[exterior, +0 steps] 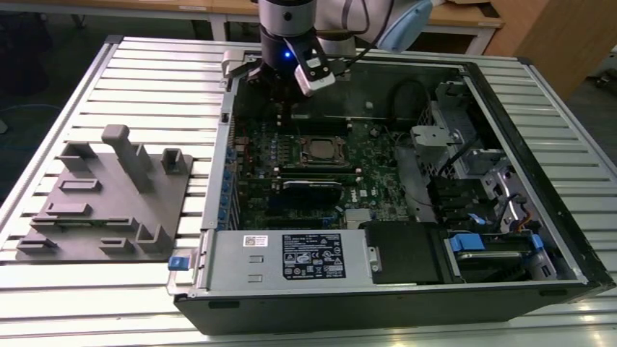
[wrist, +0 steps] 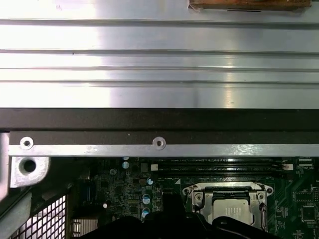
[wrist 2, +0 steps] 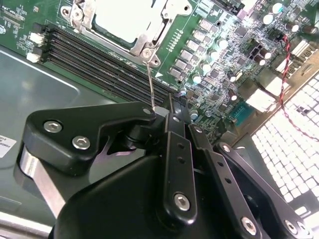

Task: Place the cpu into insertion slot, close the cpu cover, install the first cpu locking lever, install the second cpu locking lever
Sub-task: 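Install the first cpu locking lever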

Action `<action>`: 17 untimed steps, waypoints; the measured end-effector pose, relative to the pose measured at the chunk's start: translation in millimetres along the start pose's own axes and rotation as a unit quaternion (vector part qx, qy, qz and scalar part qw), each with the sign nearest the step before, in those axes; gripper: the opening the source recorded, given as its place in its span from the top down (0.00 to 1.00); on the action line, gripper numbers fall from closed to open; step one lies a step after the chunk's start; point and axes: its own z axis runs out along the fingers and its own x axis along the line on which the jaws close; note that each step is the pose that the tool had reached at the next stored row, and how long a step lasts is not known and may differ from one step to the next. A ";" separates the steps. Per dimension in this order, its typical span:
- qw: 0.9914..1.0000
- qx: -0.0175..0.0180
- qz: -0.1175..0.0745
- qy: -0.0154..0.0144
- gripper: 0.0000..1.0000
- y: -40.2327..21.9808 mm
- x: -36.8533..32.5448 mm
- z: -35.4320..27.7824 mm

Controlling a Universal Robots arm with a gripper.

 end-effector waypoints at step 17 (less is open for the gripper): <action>1.000 0.000 0.000 0.000 0.90 0.3 -5.6 0.2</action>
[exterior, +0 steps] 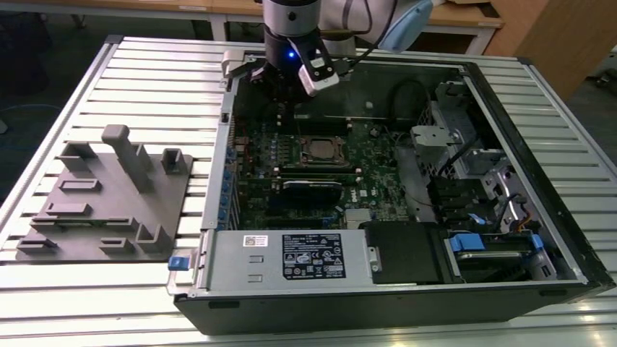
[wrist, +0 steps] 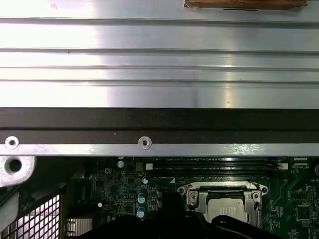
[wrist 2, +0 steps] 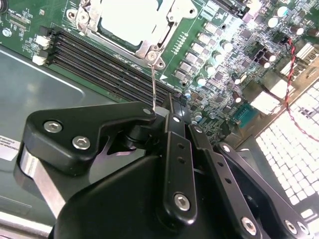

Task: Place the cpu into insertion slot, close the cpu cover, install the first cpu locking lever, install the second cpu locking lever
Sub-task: 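Install the first cpu locking lever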

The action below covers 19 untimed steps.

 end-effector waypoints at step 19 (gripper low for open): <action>1.000 0.000 0.000 0.000 0.90 0.1 -11.8 0.3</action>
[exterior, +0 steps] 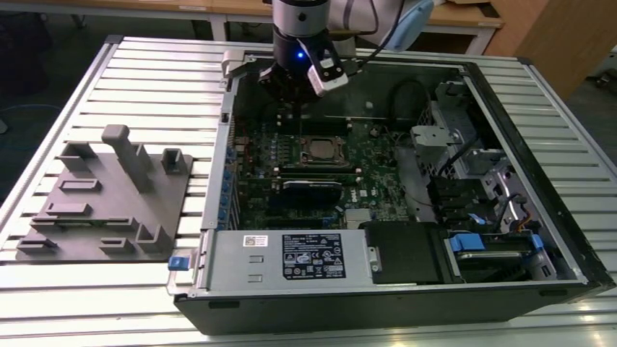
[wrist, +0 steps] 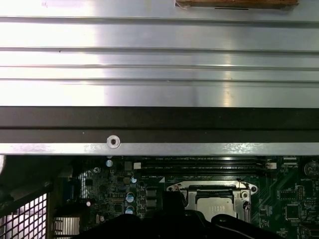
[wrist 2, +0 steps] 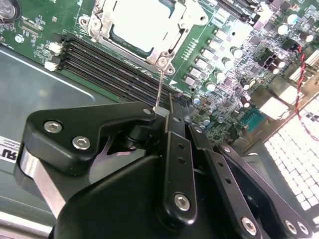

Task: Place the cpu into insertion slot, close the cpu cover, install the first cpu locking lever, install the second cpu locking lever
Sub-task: 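Install the first cpu locking lever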

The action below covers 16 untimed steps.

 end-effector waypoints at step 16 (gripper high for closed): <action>1.000 0.000 0.000 0.000 0.90 0.1 -9.5 0.3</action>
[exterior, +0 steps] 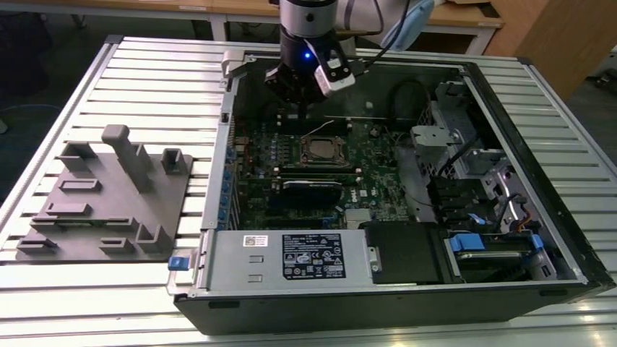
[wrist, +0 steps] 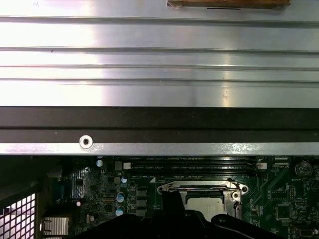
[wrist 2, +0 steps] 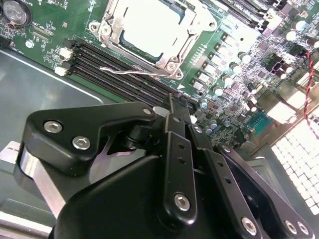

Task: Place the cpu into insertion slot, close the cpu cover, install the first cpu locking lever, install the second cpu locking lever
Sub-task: 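Install the first cpu locking lever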

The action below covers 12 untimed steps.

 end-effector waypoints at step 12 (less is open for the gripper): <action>1.000 -0.022 0.002 0.000 0.90 -1.0 -0.5 0.6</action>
